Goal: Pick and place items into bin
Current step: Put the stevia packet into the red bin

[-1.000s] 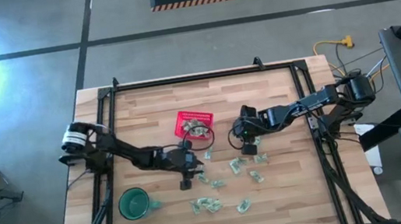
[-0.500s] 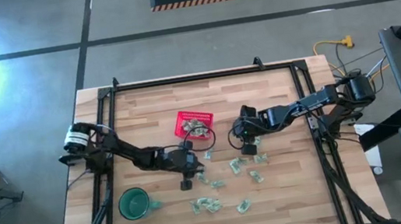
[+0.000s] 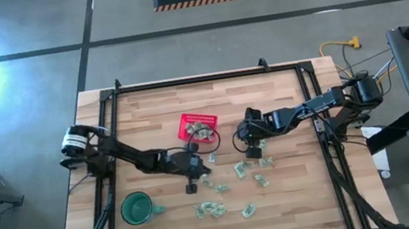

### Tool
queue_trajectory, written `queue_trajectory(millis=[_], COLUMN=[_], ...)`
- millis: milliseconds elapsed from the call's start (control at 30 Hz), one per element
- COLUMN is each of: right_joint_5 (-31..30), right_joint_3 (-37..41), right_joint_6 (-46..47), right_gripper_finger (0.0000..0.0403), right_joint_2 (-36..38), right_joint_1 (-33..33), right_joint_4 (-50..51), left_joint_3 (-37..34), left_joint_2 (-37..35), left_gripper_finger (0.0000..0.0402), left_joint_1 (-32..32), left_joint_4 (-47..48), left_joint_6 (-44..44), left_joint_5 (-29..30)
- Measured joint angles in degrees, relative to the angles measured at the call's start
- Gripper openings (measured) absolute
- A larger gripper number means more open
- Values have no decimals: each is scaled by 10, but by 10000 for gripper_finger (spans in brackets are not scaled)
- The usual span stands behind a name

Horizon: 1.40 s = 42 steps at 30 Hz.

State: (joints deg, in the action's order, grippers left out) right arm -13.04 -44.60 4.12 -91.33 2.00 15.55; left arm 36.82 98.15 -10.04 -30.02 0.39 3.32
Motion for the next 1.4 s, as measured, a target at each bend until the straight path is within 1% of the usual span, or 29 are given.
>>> queue_trajectory(millis=[100,167,233,400,500,567,700,967,1100,1233,1400], right_joint_5=[0,0,0,0,0,0,0,0,0,0,0], right_joint_3=[0,0,0,0,0,0,0,0,0,0,0], right_joint_6=[0,0,0,0,0,0,0,-2,-2,-2,0], right_gripper_finger=[63,62,59,61,63,63,60,57,57,57,57], right_joint_2=[0,0,0,0,0,0,0,0,0,0,0], right_joint_1=[0,0,0,0,0,0,0,0,0,0,0], right_joint_4=[-2,-5,-8,-10,-11,-11,-11,-11,-11,-11,-11], left_joint_3=[4,6,4,1,1,0,-5,-4,-4,-4,-4], left_joint_2=[-31,-54,-76,-103,-103,-101,-98,-99,-99,-99,-99], left_gripper_finger=[1,1,0,0,0,0,0,0,4,32,74], left_joint_1=[0,3,7,25,47,65,88,101,102,102,102], left_joint_4=[1,0,1,4,7,7,15,33,56,72,71], left_joint_6=[41,71,101,172,192,195,194,195,195,196,195], left_joint_5=[1,25,76,244,303,313,313,314,335,362,363])
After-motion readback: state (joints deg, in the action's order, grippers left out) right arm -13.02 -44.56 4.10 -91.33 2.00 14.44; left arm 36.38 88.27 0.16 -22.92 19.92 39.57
